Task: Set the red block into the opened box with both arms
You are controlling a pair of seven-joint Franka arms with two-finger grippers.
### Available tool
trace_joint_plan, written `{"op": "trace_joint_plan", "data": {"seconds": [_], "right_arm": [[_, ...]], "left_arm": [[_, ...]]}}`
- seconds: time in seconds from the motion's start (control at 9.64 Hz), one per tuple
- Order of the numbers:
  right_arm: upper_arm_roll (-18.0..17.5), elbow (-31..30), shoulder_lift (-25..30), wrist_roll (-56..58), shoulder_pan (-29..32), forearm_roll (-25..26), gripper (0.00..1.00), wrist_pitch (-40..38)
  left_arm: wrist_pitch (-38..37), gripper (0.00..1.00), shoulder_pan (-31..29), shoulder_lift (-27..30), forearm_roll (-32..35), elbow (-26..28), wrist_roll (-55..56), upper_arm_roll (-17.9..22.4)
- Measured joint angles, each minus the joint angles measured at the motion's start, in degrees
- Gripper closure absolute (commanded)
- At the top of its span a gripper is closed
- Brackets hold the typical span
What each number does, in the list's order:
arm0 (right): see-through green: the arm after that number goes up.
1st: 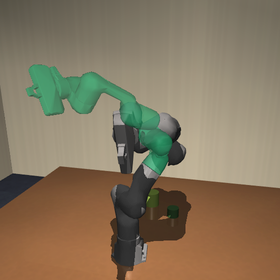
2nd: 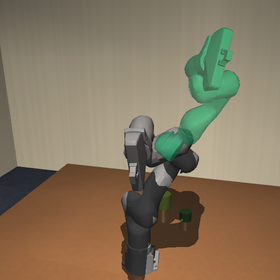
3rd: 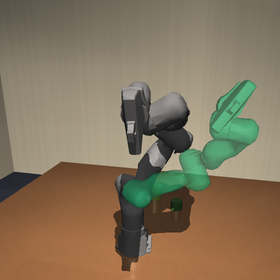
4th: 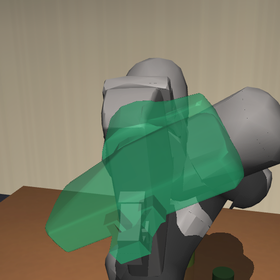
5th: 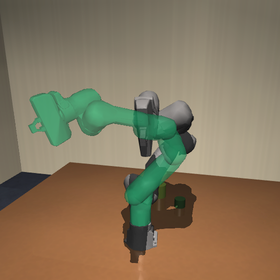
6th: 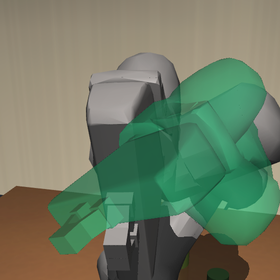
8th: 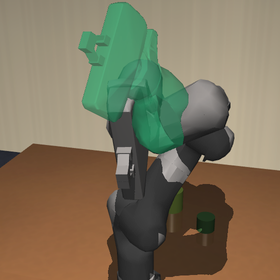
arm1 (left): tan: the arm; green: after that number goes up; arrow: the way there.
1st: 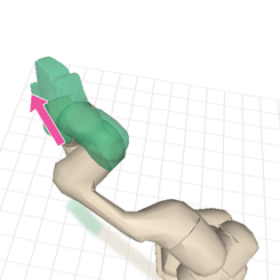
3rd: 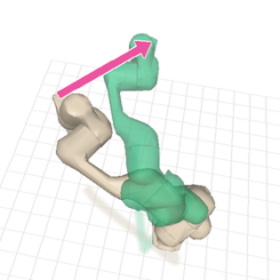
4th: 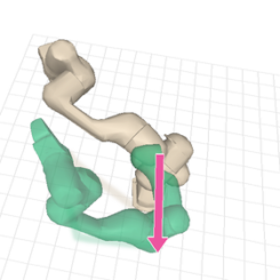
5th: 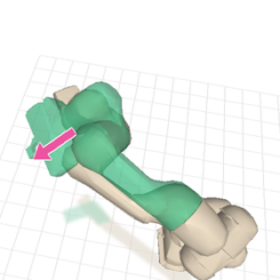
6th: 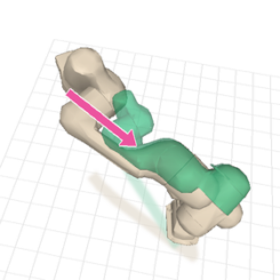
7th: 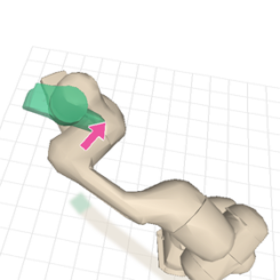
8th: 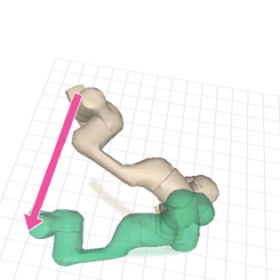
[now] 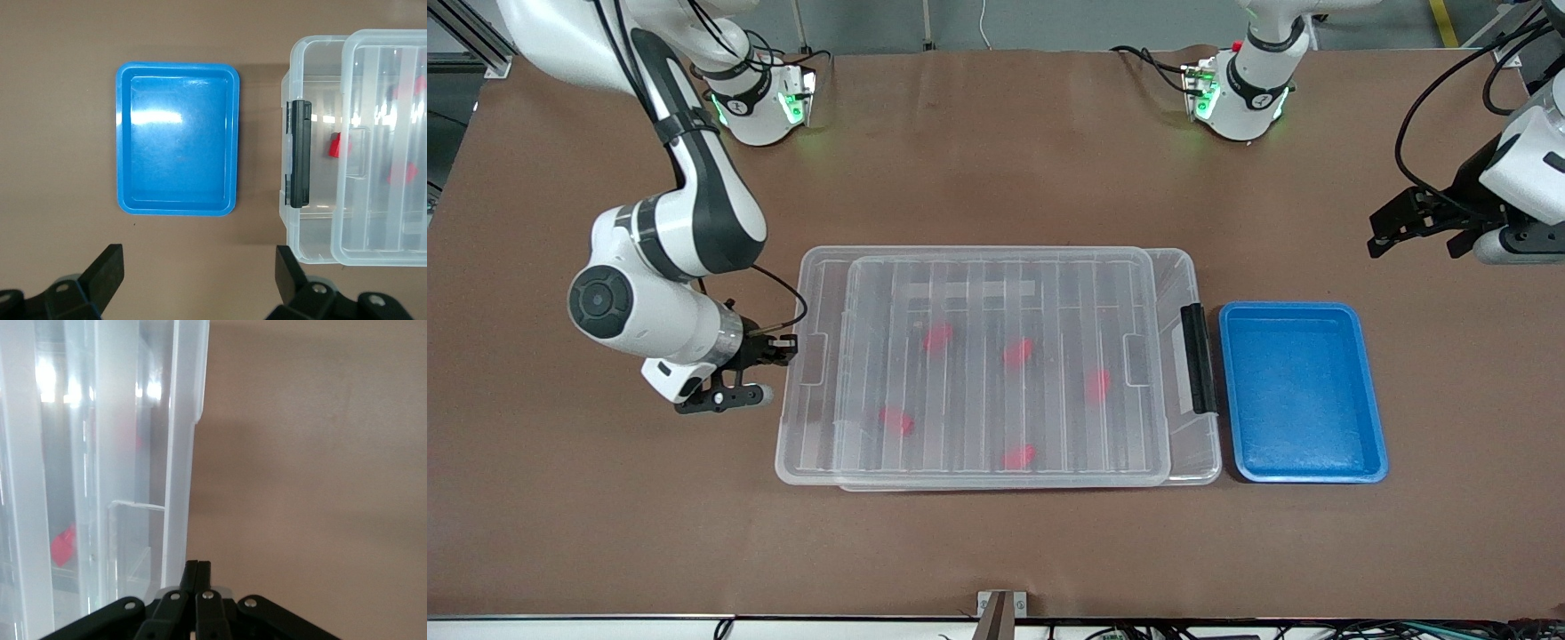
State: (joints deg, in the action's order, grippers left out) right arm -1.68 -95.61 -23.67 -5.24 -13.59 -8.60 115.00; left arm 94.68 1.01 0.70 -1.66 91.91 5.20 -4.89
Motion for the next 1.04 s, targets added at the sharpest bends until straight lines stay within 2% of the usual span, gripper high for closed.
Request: {"op": "trace_joint_plan", "data": {"seconds": [0.62,0.73,0.83,0.93,1.04], "right_arm": [[0.01,0.82,-0.92,-1.24,-1.22,-0.01,1.0,0.12],[0.01,0.9,-0.98,-1.26,-1.46,-0.01,0.95,0.19],[0.02,1.08,-0.99,-1.26,-1.49,-0.01,0.37,0.18],[0.52,1.54,-0.98,-1.44,-1.49,1.0,0.0,-0.33],[2.31,2.53,-0.65,-1.7,-1.06,3.57,0.0,-1.69]], "left_arm": [[-0.21,0.0,0.01,-0.1,0.0,0.02,0.0,-0.02],[-0.21,0.0,0.01,-0.1,0.0,0.02,0.0,-0.02],[-0.21,0.0,0.01,-0.1,0.0,0.02,0.0,-0.02],[-0.21,0.0,0.01,-0.1,0.0,0.02,0.0,-0.03],[-0.21,0.0,0.01,-0.1,0.0,0.01,0.0,-0.03]]}}
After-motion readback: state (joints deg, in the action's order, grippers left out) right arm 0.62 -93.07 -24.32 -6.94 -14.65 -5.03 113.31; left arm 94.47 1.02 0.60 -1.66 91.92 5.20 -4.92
